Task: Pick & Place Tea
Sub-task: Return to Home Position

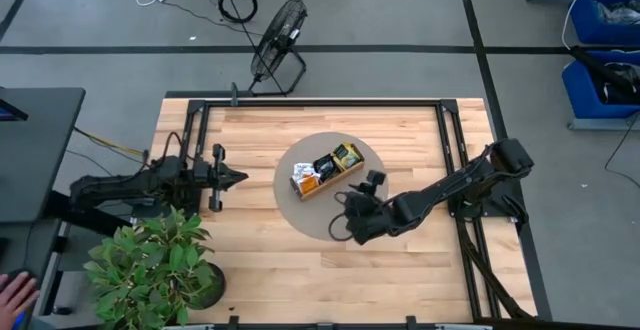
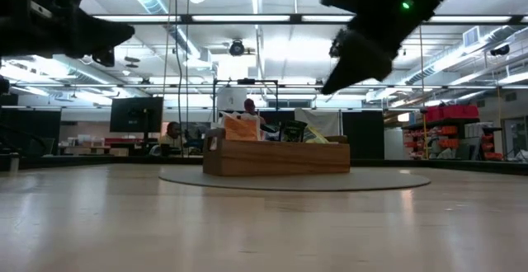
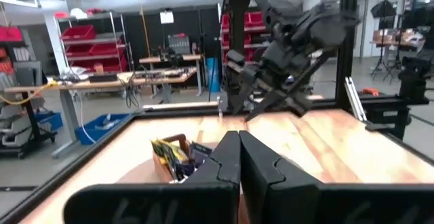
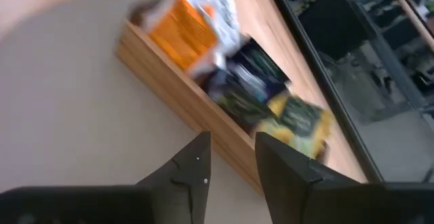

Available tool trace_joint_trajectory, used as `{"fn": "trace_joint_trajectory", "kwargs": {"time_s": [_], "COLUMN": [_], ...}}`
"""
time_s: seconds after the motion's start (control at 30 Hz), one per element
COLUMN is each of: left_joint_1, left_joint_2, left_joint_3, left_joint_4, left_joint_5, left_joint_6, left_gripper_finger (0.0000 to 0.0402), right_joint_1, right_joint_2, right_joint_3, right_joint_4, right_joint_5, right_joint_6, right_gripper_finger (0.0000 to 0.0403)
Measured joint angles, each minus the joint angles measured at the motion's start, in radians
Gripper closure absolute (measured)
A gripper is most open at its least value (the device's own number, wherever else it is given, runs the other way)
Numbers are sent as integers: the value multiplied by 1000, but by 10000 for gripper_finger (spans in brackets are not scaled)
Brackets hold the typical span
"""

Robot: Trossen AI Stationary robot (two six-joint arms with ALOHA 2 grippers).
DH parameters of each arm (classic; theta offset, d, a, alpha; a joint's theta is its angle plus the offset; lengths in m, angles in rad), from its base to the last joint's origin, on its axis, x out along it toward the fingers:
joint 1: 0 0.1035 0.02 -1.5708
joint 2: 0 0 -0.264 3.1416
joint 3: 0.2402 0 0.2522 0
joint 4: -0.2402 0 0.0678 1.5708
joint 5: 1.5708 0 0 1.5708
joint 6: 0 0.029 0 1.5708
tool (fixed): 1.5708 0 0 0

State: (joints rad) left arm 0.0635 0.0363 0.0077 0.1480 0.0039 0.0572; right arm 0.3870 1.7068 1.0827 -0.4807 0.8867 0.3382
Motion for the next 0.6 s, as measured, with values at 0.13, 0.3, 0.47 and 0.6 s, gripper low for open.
{"fn": "trace_joint_trajectory", "kwargs": {"time_s": [0.13,0.3,0.47,0.6], "left_joint_1": [0,0,0,0], "left_joint_2": [-34,-26,-30,-31], "left_joint_3": [2,4,4,5], "left_joint_4": [-53,-81,-102,-103], "left_joint_5": [0,0,0,0], "left_joint_6": [-1,-1,-2,-3], "left_gripper_finger": [399,399,399,399], "right_joint_1": [-31,-120,-231,-294], "right_joint_2": [-107,-322,-547,-729], "right_joint_3": [-133,-344,-552,-688], "right_joint_4": [75,321,538,609], "right_joint_5": [3,-184,-423,-506], "right_joint_6": [20,-107,-223,-225], "right_gripper_finger": [281,314,390,390]}}
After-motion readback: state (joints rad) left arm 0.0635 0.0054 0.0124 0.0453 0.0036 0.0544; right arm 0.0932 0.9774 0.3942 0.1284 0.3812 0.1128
